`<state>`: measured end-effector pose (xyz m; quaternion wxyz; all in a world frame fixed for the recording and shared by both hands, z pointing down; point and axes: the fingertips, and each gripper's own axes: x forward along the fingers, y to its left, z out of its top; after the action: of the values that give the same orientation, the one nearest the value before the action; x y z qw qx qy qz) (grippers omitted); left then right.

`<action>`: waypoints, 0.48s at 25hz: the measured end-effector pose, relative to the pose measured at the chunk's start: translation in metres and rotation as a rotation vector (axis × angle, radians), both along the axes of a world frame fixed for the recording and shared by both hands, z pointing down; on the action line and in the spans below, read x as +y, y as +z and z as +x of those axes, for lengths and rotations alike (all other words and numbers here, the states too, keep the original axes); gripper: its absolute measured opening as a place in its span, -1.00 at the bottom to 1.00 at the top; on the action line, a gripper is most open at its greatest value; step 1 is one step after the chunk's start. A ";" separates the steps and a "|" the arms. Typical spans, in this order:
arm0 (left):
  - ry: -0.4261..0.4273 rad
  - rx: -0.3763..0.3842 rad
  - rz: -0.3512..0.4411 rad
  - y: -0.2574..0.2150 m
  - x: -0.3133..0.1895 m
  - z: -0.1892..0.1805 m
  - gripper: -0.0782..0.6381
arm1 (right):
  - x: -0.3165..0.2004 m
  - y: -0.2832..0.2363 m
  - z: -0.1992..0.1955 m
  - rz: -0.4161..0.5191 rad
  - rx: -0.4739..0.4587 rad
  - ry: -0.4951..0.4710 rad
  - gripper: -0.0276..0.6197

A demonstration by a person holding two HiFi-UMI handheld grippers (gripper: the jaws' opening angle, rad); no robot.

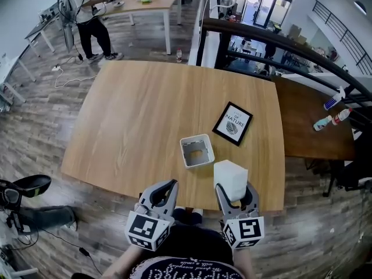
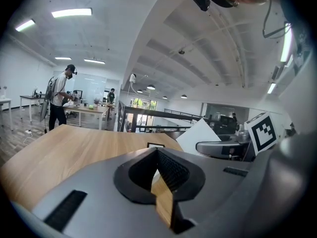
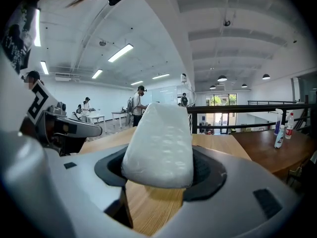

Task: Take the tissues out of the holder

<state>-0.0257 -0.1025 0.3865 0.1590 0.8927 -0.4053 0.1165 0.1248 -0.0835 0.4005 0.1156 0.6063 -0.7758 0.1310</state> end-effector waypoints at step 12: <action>0.000 0.009 0.005 -0.003 0.004 0.006 -0.77 | 0.034 0.005 0.009 -0.014 -0.013 0.013 -0.02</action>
<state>-0.0194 -0.0981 0.3839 0.1586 0.8936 -0.4048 0.1116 0.1339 -0.0495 0.4051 0.1140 0.6094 -0.7718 0.1413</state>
